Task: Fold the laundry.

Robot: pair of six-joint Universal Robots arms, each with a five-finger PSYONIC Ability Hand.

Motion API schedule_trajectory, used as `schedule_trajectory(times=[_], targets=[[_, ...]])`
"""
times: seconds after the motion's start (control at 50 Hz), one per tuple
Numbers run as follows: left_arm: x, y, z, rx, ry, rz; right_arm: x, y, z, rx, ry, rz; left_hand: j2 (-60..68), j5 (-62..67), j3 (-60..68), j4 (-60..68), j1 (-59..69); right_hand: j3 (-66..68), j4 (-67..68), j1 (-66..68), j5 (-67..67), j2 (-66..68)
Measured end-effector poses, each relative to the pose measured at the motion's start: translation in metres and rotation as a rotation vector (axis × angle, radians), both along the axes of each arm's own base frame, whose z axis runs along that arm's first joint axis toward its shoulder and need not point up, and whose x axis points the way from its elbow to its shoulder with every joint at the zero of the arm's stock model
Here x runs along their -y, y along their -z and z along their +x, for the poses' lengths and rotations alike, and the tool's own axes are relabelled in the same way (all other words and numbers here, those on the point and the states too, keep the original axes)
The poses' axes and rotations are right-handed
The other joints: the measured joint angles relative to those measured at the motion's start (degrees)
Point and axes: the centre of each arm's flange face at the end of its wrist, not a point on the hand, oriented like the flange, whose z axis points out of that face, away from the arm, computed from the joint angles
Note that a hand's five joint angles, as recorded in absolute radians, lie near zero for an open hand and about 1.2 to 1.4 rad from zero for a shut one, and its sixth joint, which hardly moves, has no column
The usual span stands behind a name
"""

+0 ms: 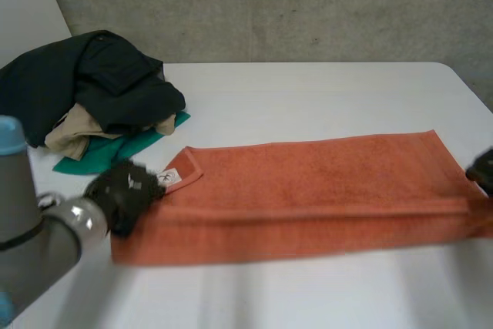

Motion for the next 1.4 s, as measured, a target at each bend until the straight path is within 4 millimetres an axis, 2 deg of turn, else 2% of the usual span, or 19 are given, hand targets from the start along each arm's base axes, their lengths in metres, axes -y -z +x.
schedule_trajectory(times=[0.1, 0.28, 0.34, 0.44, 0.46, 0.5, 0.54, 0.56, 0.58, 0.6, 0.7, 0.8, 0.94, 0.98, 1.1, 1.18, 1.2, 1.32, 1.4], targets=[[0.042, 0.003, -0.016, -0.057, -0.053, -0.105, 0.024, 0.001, 0.022, 0.041, -0.041, -0.134, 0.0, 0.0, 0.0, 0.0, 0.0, 0.0, 0.0, 0.0, 0.05, 0.0], [0.086, 0.006, -0.049, -0.111, -0.06, -0.206, 0.077, -0.006, 0.047, 0.081, -0.082, -0.374, 0.01, 0.0, 0.0, 0.01, 0.0, 0.03, 0.01, 0.0, 0.12, 0.0], [0.109, -0.016, -0.061, -0.17, -0.055, -0.322, 0.097, -0.027, 0.049, 0.097, -0.066, -0.493, 0.01, -0.01, 0.01, 0.05, 0.0, 0.03, 0.01, 0.0, 0.12, 0.0], [0.15, -0.09, -0.08, -0.351, -0.046, -0.648, 0.127, -0.097, 0.051, 0.182, -0.026, -0.797, 0.02, 0.0, 0.02, 0.15, 0.0, 0.03, 0.01, 0.0, 0.12, 0.0], [0.157, -0.118, -0.082, -0.421, -0.045, -0.757, 0.13, -0.119, 0.05, 0.22, -0.022, -0.885, 0.02, 0.0, 0.02, 0.16, 0.0, 0.03, 0.01, 0.0, 0.12, 0.0], [0.164, -0.156, -0.083, -0.529, -0.042, -0.905, 0.131, -0.153, 0.05, 0.286, -0.021, -1.011, 0.02, -0.01, 0.02, 0.16, 0.0, 0.03, 0.01, 0.0, 0.13, 0.0], [0.166, -0.177, -0.082, -0.599, -0.036, -0.984, 0.129, -0.177, 0.049, 0.337, -0.026, -1.094, 0.02, 0.0, 0.02, 0.16, 0.0, 0.03, 0.01, 0.0, 0.12, 0.0], [0.166, -0.177, -0.082, -0.599, -0.036, -0.984, 0.129, -0.177, 0.049, 0.337, -0.026, -1.094, 0.02, 0.0, 0.02, 0.16, 0.0, 0.03, 0.01, 0.0, 0.12, 0.0], [0.166, -0.192, -0.081, -0.653, -0.03, -1.035, 0.128, -0.181, 0.049, 0.347, -0.028, -1.109, 0.02, 0.0, 0.02, 0.16, 0.0, 0.03, 0.01, 0.0, 0.12, 0.0], [0.166, -0.205, -0.079, -0.713, -0.021, -1.078, 0.123, -0.206, 0.046, 0.409, -0.039, -1.188, 0.02, 0.0, 0.02, 0.16, 0.0, 0.03, 0.01, 0.0, 0.12, 0.0], [0.168, -0.204, -0.077, -0.75, -0.018, -1.053, 0.121, -0.212, 0.045, 0.439, -0.043, -1.195, 0.02, 0.0, 0.02, 0.16, 0.0, 0.03, 0.01, 0.0, 0.14, 0.0], [0.168, -0.16, -0.079, -0.693, -0.04, -0.878, 0.122, -0.183, 0.045, 0.432, -0.031, -1.06, 0.03, 0.0, 0.02, 0.16, 0.0, 0.03, 0.01, 0.0, 0.14, 0.0], [0.148, -0.093, -0.079, -0.587, -0.057, -0.65, 0.115, -0.119, 0.044, 0.402, -0.036, -0.787, 0.05, 0.0, 0.03, 0.16, 0.0, 0.03, 0.02, 0.0, 0.14, 0.0], [0.142, -0.082, -0.078, -0.568, -0.059, -0.612, 0.112, -0.107, 0.044, 0.399, -0.036, -0.736, 0.05, 0.0, 0.02, 0.16, 0.0, 0.03, 0.02, 0.0, 0.14, 0.0], [0.09, -0.031, -0.064, -0.436, -0.073, -0.358, 0.081, -0.038, 0.026, 0.355, 0.034, -0.381, 0.05, 0.0, 0.03, 0.16, 0.0, 0.03, 0.02, 0.0, 0.14, 0.0], [0.067, -0.019, -0.054, -0.385, -0.081, -0.267, 0.067, -0.027, 0.015, 0.317, 0.065, -0.287, 0.05, 0.0, 0.03, 0.16, 0.0, 0.04, 0.02, 0.0, 0.14, 0.0], [0.041, -0.013, -0.043, -0.331, -0.088, -0.183, 0.048, -0.02, 0.001, 0.252, 0.094, -0.185, 0.05, 0.0, 0.04, 0.17, 0.0, 0.04, 0.02, 0.0, 0.14, 0.0], [-0.029, -0.015, -0.011, -0.169, -0.086, 0.0, -0.003, -0.02, -0.029, 0.037, 0.101, 0.033, 0.05, 0.0, 0.04, 0.17, 0.0, 0.04, 0.02, 0.0, 0.14, 0.0], [-0.059, -0.022, 0.002, -0.081, -0.065, 0.072, -0.022, -0.025, -0.037, -0.05, 0.075, 0.1, 0.05, 0.0, 0.04, 0.17, 0.0, 0.04, 0.02, 0.0, 0.15, 0.0]])
